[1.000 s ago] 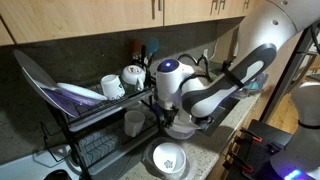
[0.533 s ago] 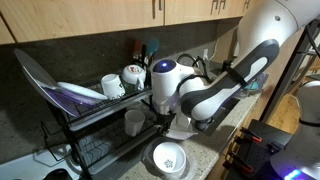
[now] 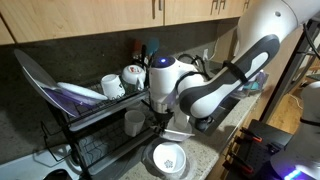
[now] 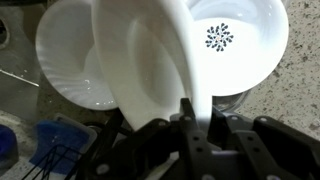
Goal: Put the white bowl on the dish rack on the counter
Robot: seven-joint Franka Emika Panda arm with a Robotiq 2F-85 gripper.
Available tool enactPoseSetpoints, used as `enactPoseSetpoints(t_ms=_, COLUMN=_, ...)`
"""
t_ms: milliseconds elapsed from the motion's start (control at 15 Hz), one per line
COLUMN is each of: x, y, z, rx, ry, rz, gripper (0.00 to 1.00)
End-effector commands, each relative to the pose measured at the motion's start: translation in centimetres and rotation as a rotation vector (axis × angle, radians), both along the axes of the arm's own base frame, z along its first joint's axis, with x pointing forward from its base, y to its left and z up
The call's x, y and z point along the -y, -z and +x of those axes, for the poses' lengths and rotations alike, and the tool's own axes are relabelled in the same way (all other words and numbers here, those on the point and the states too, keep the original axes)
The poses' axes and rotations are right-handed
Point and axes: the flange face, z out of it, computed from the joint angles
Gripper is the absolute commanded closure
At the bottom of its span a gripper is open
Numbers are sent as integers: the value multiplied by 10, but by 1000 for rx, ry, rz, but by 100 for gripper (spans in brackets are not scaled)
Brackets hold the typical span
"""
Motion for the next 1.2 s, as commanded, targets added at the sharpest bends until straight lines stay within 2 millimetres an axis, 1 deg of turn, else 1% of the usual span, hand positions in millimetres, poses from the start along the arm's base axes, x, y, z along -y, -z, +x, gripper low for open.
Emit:
enactPoseSetpoints(t_ms=0, x=-11, y=-27, z=-10, rx=25, ry=-55, rz=10, gripper=96)
enactPoseSetpoints(t_ms=333, x=-34, y=-39, z=-23, rx=45, ry=-129, rz=13, gripper=96)
enactPoseSetpoints(t_ms=667, x=-60, y=-48, z=-31, rx=77, ry=-239, rz=-6, gripper=96)
enactPoseSetpoints(t_ms=1067, x=-101, y=-62, z=-45, rx=135, ry=-425, rz=-24, gripper=96)
enactPoseSetpoints(t_ms=1133, x=-109, y=-61, z=-48, rx=136, ry=-458, rz=-20, gripper=96)
